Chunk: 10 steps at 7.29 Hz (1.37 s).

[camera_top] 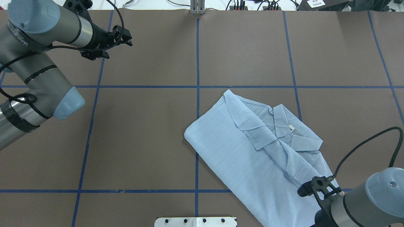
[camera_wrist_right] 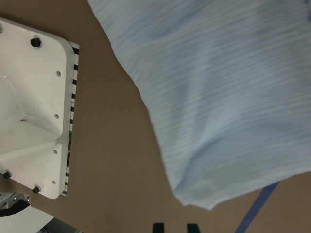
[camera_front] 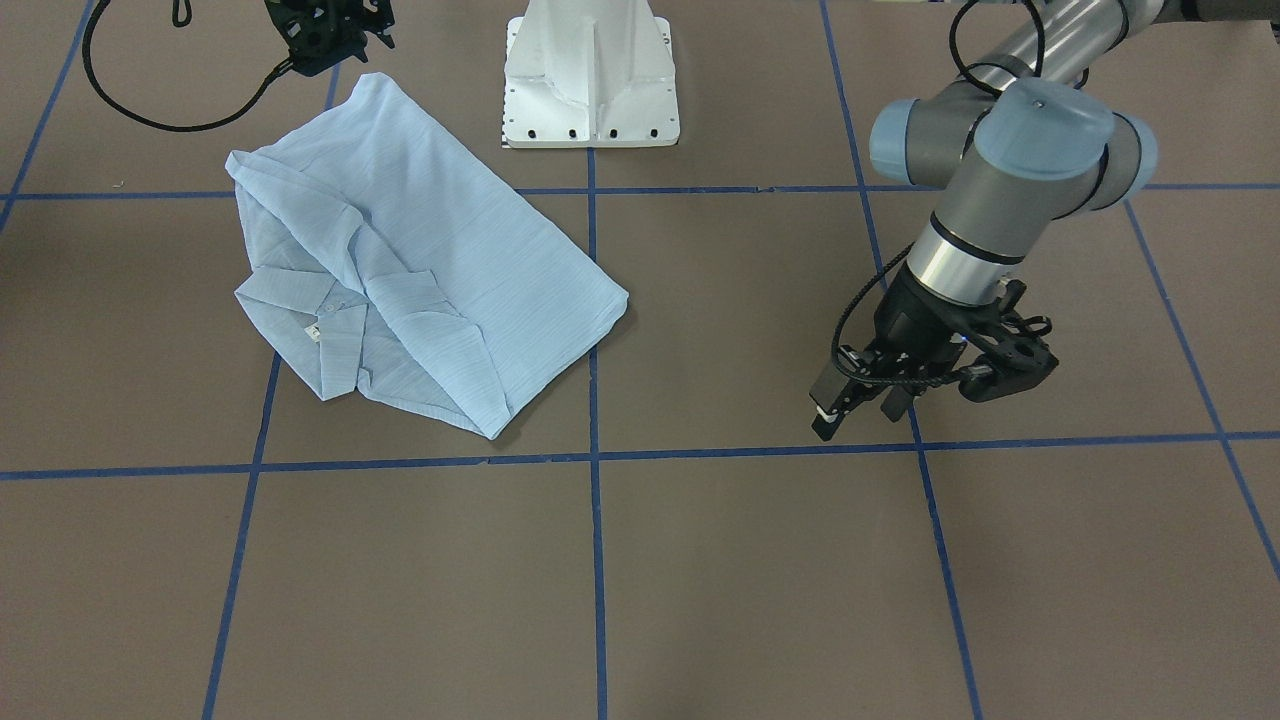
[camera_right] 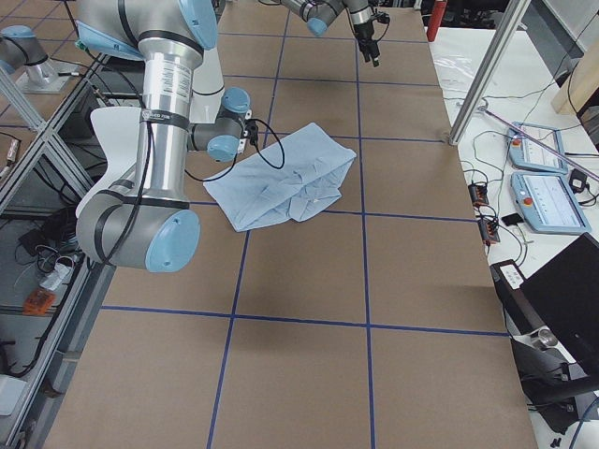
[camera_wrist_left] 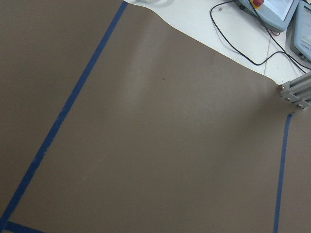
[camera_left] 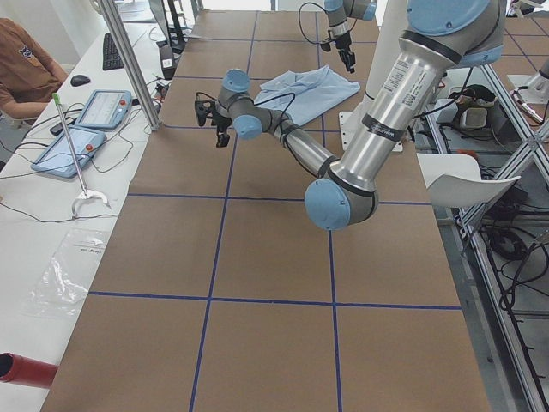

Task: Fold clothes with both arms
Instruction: 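Drag the shirt toward the robot with the right gripper, then push the shirt's side edge with the left gripper to straighten it while right gripper holds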

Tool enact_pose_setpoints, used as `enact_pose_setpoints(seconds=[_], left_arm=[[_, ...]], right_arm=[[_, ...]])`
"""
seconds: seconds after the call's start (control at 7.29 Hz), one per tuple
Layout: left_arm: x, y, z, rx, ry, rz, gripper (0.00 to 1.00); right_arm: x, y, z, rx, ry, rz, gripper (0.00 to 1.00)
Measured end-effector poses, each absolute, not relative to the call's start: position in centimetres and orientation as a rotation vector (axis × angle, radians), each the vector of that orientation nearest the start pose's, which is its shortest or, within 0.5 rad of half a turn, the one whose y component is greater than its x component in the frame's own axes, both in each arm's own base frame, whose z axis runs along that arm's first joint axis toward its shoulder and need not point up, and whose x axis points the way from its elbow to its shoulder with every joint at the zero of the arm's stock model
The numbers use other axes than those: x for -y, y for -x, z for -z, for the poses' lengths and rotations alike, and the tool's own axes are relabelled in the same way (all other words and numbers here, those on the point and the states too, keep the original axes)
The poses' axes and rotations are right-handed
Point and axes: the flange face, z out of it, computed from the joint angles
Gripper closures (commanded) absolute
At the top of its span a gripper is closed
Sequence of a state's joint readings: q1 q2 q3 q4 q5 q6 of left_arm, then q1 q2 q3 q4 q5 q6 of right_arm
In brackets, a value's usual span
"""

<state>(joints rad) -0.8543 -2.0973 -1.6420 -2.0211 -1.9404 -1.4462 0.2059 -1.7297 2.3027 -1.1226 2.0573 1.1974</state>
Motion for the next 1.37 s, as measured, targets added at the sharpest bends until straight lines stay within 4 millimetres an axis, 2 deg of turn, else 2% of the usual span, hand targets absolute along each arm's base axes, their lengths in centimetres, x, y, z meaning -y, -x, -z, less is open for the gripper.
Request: enact_pose_setpoints(seconds=[0.27, 0.41, 0.69, 0.82, 0.96, 1.1, 1.37], left_arm=[[51.8, -41.8, -24.9, -1.098, -0.096, 0.428, 0.01], [49.1, -44.7, -24.4, -1.089, -0.043, 0.431, 0.02], [43.3, -52.0, -22.4, -1.033, 0.024, 0.423, 0.06], [41.6, -54.7, -21.6, -1.014, 0.045, 0.418, 0.07], [41.0, -56.7, -21.0, -1.003, 0.059, 0.418, 0.14], [40.8, -58.5, -20.6, -0.990, 0.068, 0.413, 0.18], [39.3, -60.8, -20.8, -0.971, 0.088, 0.390, 0.30]], right_arm=[[22.8, 37.3, -29.4, 1.147, -0.101, 0.235, 0.00], [25.8, 36.3, -28.6, 1.147, -0.190, 0.158, 0.00], [30.4, 32.5, -28.1, 1.149, -0.252, 0.065, 0.00], [31.9, 30.8, -28.0, 1.157, -0.251, 0.041, 0.00], [32.8, 29.6, -27.9, 1.165, -0.246, 0.028, 0.00], [33.2, 28.9, -27.8, 1.170, -0.243, 0.022, 0.00], [33.5, 28.5, -27.8, 1.173, -0.240, 0.018, 0.00]])
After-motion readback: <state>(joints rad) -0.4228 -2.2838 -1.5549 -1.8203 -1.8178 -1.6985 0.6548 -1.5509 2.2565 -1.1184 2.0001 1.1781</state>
